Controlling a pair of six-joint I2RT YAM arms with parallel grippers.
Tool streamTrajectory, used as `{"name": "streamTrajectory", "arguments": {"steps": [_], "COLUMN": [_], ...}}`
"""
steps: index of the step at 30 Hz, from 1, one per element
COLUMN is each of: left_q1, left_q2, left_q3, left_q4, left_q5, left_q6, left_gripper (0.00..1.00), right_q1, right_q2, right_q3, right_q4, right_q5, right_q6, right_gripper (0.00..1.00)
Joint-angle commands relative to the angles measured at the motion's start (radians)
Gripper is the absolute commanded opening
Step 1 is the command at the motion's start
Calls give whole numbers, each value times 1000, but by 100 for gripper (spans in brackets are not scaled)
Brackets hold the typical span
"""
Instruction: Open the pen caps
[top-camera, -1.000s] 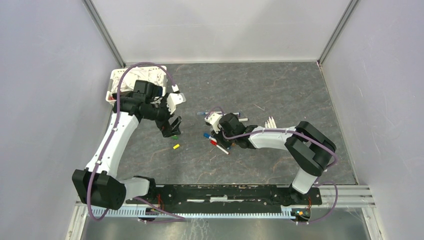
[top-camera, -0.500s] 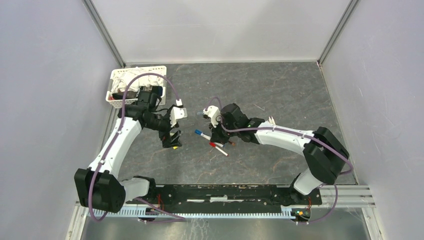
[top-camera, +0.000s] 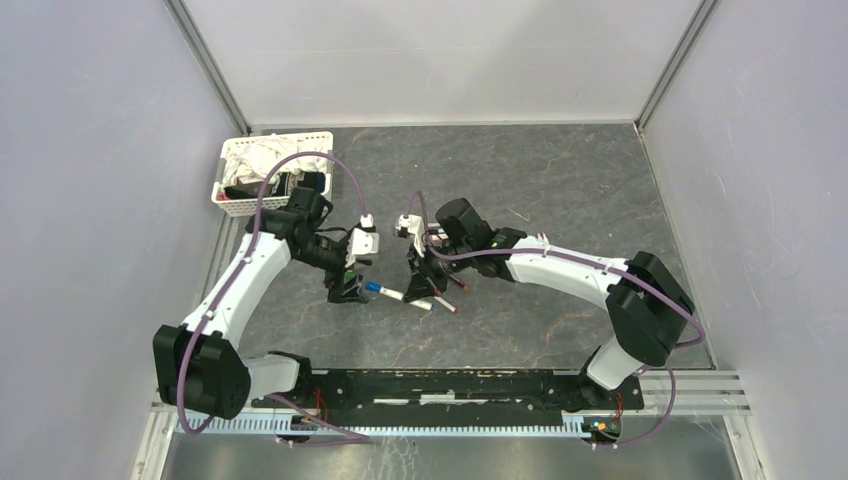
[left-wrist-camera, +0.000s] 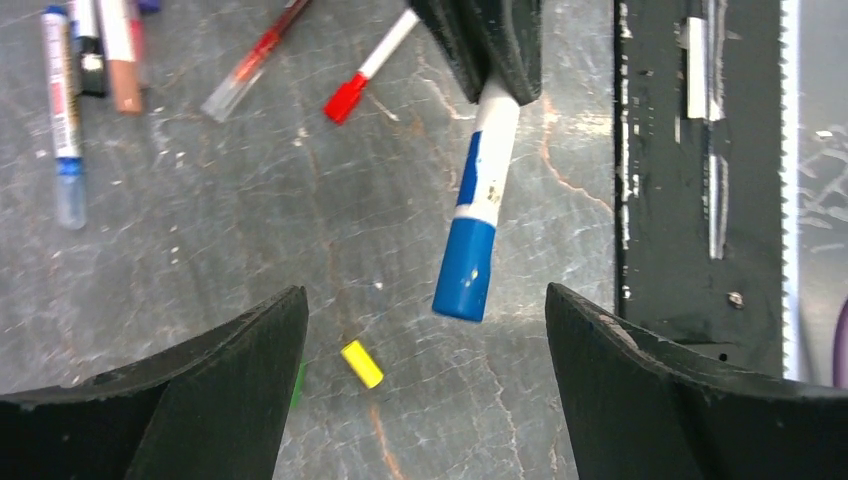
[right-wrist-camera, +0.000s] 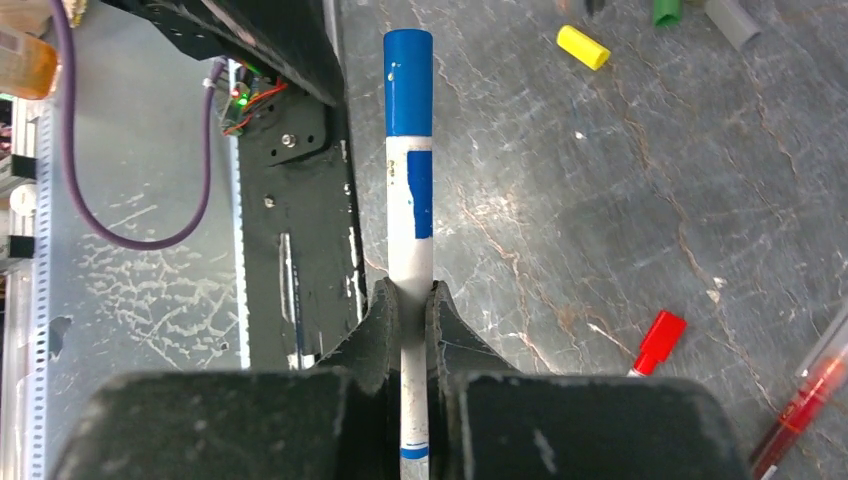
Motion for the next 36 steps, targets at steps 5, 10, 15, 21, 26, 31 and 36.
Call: {"name": "streamTrajectory", "arguments": {"steps": [5, 10, 15, 21, 26, 31, 36], "left_q1": [-68, -85, -115, -123, -127, -127, -126], "left_q2": [13, 17, 16, 8, 6, 5, 2], "left_q3": [8, 3, -11, -2, 17, 35, 31], "left_q4": [-91, -78, -77, -65, -65, -66, -65], "left_q5": [54, 59, 57, 45, 61, 75, 74], "left_q6": [104, 90, 89, 67, 50, 34, 28], "left_gripper": [83, 61, 25, 2, 2, 2, 4], "right_q1": [-2, -2, -3, -3, 1, 9, 13], "right_q2": [22, 34, 42, 50, 94, 146, 153], "right_q3": [71, 94, 97, 42, 15, 37, 45], "right_q4": [2, 6, 44, 151, 305, 353, 367], "right_q5": [-88, -95, -117, -142, -190, -247, -257], "right_q6": [9, 20, 63, 148, 246, 279, 279], "right_gripper": [0, 0, 13, 46, 52, 52, 25]}}
